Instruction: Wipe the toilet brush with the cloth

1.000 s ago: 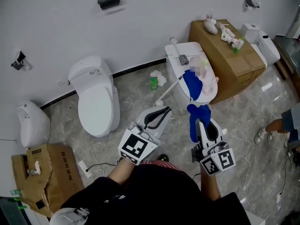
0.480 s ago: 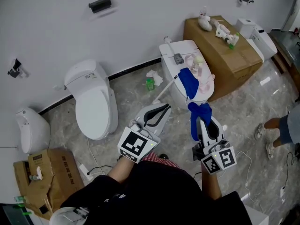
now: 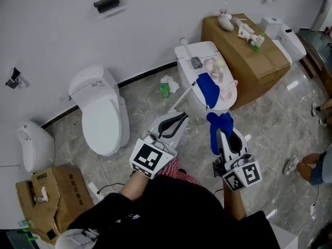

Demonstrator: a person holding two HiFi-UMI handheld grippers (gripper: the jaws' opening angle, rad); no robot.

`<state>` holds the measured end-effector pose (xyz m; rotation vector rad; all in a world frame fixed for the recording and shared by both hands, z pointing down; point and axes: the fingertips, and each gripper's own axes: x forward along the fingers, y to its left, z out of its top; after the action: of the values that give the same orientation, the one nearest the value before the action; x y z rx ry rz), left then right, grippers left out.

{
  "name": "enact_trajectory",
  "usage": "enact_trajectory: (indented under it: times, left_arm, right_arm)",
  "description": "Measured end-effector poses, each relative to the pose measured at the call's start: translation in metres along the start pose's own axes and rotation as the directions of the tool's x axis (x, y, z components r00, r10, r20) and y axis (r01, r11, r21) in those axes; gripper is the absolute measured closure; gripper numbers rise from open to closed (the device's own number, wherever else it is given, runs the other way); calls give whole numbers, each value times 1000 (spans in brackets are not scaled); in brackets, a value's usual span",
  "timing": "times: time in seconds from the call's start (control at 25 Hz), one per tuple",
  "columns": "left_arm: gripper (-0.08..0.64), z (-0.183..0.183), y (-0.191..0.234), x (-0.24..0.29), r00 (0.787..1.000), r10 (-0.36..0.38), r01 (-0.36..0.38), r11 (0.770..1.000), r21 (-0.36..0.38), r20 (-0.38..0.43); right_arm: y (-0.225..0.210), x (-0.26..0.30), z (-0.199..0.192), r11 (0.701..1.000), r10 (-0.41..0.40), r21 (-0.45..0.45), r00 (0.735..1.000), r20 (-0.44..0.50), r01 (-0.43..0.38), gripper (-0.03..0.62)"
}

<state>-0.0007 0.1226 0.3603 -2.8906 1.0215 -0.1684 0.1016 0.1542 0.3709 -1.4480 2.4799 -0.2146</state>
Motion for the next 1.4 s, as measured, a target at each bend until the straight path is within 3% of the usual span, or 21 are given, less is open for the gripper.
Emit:
enact_trajectory:
  times: [0.64, 1.4]
  left_arm:
    - [554, -8, 68, 41, 999, -26, 26, 1000, -15, -19]
    - [554, -21, 114, 95, 991, -127, 126, 991, -38, -34]
  right_arm:
    - [-30, 68, -10, 999, -45, 24, 999, -20, 45, 528]
    - [-64, 127, -24, 994, -108, 18, 993, -38, 109, 528]
